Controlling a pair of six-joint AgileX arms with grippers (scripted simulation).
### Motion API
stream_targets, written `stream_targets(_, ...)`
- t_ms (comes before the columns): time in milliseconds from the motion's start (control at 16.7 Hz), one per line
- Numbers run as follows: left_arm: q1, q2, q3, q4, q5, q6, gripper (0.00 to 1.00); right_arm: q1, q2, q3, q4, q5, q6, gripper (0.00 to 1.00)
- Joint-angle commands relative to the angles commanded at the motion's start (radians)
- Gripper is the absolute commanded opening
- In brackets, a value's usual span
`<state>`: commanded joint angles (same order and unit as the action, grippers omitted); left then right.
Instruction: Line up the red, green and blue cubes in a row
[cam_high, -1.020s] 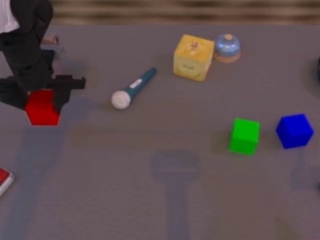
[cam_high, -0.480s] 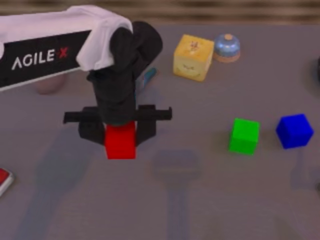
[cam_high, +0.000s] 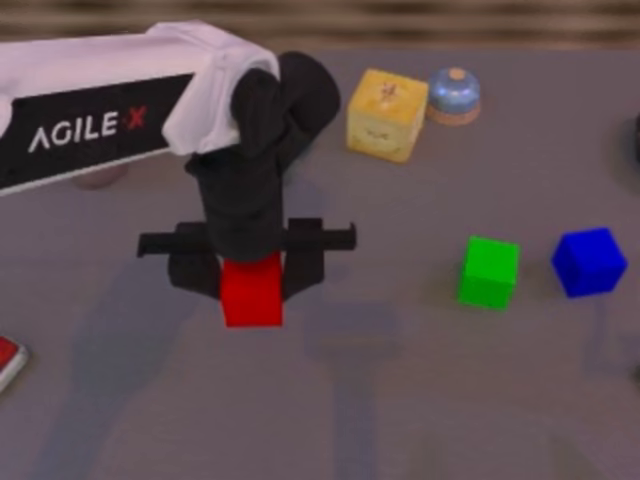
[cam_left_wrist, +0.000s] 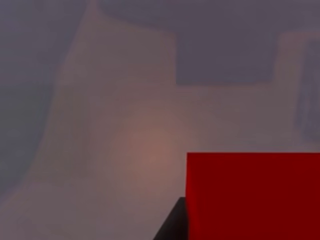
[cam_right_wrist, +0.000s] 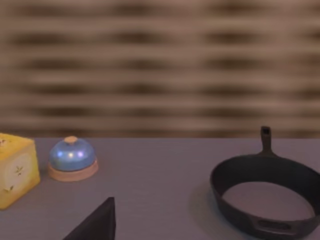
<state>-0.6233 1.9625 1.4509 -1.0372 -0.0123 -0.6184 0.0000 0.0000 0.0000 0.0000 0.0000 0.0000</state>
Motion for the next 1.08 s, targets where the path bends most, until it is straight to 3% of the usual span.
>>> stream_targets(360, 0.000, 0.071, -0.125, 0.205, 0.000, -0.001, 0.00, 0.000, 0.000, 0.000, 0.000, 0.000, 0.000, 1.00)
stream_targets(660, -0.001, 0.087, -0.147, 0.237, 0.000, -0.002, 0.00, 0.000, 0.000, 0.000, 0.000, 0.000, 0.000, 1.00)
stream_targets(1080, -0.001, 0.087, -0.147, 0.237, 0.000, -0.002, 0.53, 0.000, 0.000, 0.000, 0.000, 0.000, 0.000, 1.00)
